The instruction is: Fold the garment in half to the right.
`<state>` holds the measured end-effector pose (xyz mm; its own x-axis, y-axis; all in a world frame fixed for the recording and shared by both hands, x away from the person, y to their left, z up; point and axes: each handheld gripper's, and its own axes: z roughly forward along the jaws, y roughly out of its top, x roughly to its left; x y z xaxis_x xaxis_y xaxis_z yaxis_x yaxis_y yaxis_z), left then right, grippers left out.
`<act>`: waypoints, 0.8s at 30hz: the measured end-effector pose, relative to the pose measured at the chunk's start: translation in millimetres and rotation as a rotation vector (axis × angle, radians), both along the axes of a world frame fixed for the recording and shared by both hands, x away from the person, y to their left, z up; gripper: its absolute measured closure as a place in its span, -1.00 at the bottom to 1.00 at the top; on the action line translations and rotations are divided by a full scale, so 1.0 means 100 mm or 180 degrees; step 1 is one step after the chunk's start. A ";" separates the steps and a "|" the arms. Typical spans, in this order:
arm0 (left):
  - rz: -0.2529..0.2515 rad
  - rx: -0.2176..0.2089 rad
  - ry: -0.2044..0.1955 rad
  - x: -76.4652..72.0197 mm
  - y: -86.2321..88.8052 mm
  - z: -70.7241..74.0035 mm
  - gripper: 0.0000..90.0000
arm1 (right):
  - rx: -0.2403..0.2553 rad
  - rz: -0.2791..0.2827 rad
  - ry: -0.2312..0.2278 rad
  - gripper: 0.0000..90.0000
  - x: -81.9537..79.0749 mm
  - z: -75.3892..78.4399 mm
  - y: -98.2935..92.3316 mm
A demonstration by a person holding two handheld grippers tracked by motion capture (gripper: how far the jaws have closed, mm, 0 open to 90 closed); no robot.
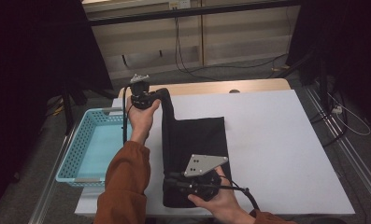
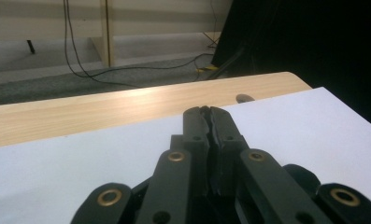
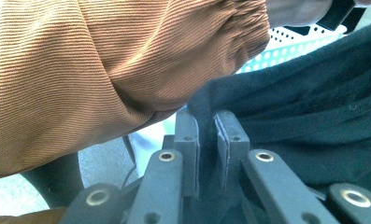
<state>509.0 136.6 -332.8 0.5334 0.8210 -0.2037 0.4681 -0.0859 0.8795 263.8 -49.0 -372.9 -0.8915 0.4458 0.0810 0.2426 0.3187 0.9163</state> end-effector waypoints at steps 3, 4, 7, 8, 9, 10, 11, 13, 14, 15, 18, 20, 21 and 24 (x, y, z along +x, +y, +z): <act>-0.0054 0.0000 0.0010 0.01 -0.09 -0.03 0.92 | -0.0051 -0.0009 0.0023 0.82 0.00 -0.04 -0.05; -0.0055 -0.0011 0.0016 0.01 -0.10 -0.04 0.92 | -0.0063 -0.0010 0.0031 0.82 0.00 -0.06 -0.06; -0.0088 -0.0012 0.0025 0.02 -0.14 -0.06 0.92 | -0.0072 -0.0043 0.0049 0.82 -0.02 -0.07 -0.12; -0.0102 -0.0023 0.0020 0.01 -0.16 -0.07 0.92 | -0.0060 -0.0053 0.0044 0.82 -0.02 -0.07 -0.14; -0.0113 -0.0006 0.0021 0.01 -0.18 -0.07 0.92 | -0.0052 -0.0063 0.0041 0.82 -0.04 -0.07 -0.15; -0.0124 0.0008 0.0012 0.00 -0.20 -0.08 0.92 | -0.0045 -0.0067 0.0037 0.82 -0.05 -0.07 -0.17; -0.0136 -0.0005 0.0020 0.00 -0.22 -0.08 0.92 | -0.0041 -0.0075 0.0037 0.82 -0.06 -0.07 -0.18; -0.0161 0.0016 0.0027 0.00 -0.25 -0.08 0.92 | -0.0051 -0.0084 0.0046 0.82 -0.08 -0.08 -0.20; -0.0161 0.0016 0.0027 0.00 -0.25 -0.08 0.92 | -0.0061 -0.0082 0.0046 0.82 -0.08 -0.09 -0.21; -0.0172 0.0005 0.0025 0.01 -0.28 -0.10 0.92 | -0.0069 -0.0098 0.0055 0.82 -0.09 -0.10 -0.22; -0.0174 -0.0016 0.0041 0.01 -0.31 -0.13 0.92 | -0.0072 -0.0116 0.0077 0.82 -0.09 -0.12 -0.24; -0.0191 -0.0001 0.0078 0.03 -0.35 -0.19 0.92 | -0.0087 -0.0143 0.0118 0.82 -0.08 -0.17 -0.27; -0.0209 0.0006 0.0088 0.04 -0.37 -0.20 0.92 | -0.0105 -0.0136 0.0133 0.82 -0.08 -0.19 -0.28; -0.0223 -0.0007 0.0094 0.04 -0.40 -0.24 0.92 | -0.0132 -0.0152 0.0187 0.82 -0.07 -0.24 -0.30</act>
<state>513.2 96.7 -356.6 0.5834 0.7813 -0.2219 0.4867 -0.1175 0.8657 256.8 -78.8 -397.4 -0.8634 0.4916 0.1130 0.3113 0.3430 0.8863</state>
